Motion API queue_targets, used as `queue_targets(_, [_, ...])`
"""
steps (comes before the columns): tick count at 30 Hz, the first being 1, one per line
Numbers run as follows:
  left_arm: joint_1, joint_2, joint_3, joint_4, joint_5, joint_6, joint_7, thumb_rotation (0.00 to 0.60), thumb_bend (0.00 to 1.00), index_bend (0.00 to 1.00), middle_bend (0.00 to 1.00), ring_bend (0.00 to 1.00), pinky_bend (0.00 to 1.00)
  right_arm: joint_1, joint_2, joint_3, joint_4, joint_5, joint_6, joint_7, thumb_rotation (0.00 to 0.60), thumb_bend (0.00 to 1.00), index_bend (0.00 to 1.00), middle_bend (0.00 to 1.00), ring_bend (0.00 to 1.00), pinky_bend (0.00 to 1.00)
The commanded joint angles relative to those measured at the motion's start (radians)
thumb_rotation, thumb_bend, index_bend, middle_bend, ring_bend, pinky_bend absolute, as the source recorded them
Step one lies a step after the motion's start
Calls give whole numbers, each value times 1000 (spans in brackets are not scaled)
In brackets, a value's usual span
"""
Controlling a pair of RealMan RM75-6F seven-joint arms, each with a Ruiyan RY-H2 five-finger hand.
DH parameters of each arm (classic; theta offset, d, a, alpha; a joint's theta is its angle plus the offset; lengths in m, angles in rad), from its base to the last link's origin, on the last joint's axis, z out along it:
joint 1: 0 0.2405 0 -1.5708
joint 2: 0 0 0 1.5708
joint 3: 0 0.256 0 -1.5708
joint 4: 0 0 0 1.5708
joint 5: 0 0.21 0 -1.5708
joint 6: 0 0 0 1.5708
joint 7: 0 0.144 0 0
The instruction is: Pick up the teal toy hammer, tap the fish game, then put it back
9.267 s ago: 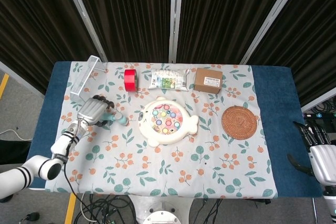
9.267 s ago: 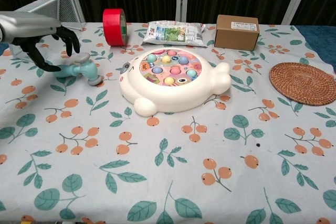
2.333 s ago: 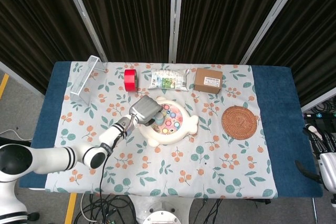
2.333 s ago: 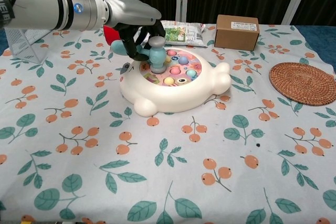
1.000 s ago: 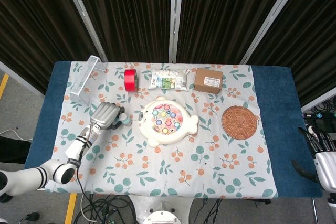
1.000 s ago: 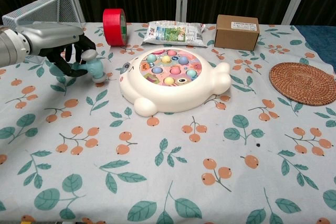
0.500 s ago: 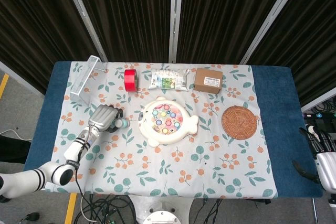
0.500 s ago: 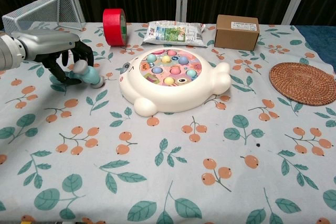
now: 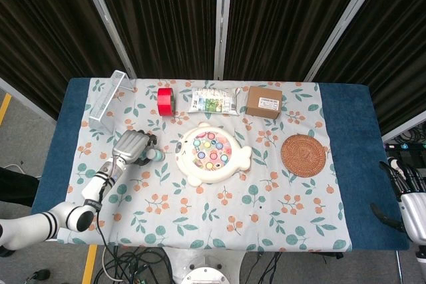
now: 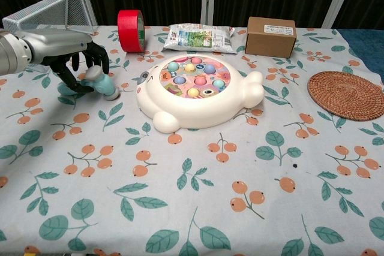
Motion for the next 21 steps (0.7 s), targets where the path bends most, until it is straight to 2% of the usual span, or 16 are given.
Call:
queue_targets(1, [-4, -1, -5, 3, -8, -10, 7, 600, 258, 342, 388, 303, 406, 0, 0, 0, 0, -1, 1, 0, 600, 181, 71, 179, 0, 0])
queue_targets(8, [2, 5, -8, -9, -16, -7, 20, 600, 258, 337, 388, 302, 406, -3, 0, 0, 4, 1, 4, 5, 600, 181, 71, 182, 0, 0])
queue_targets(11, [10, 26, -7, -36, -7, -3, 11, 600, 257, 245, 337, 236, 381, -2, 0, 1, 5, -1, 5, 6, 600, 181, 71, 182, 0, 0])
queue_targets(13, [21, 55, -11, -72, 5, 11, -4, 600, 253, 139, 235, 124, 295, -2, 1, 2, 7, -1, 6, 8, 600, 181, 71, 182, 0, 0])
queue_targets(16, [60, 93, -24, -123, 51, 96, -42, 600, 239, 90, 137, 30, 164, -2, 3, 3, 9, 3, 6, 13, 600, 183, 71, 182, 0, 0])
queue_targets(21, [178, 220, -28, -235, 116, 296, -93, 600, 222, 88, 125, 22, 136, 3, 9, 7, 17, 8, 1, 30, 600, 183, 71, 182, 0, 0])
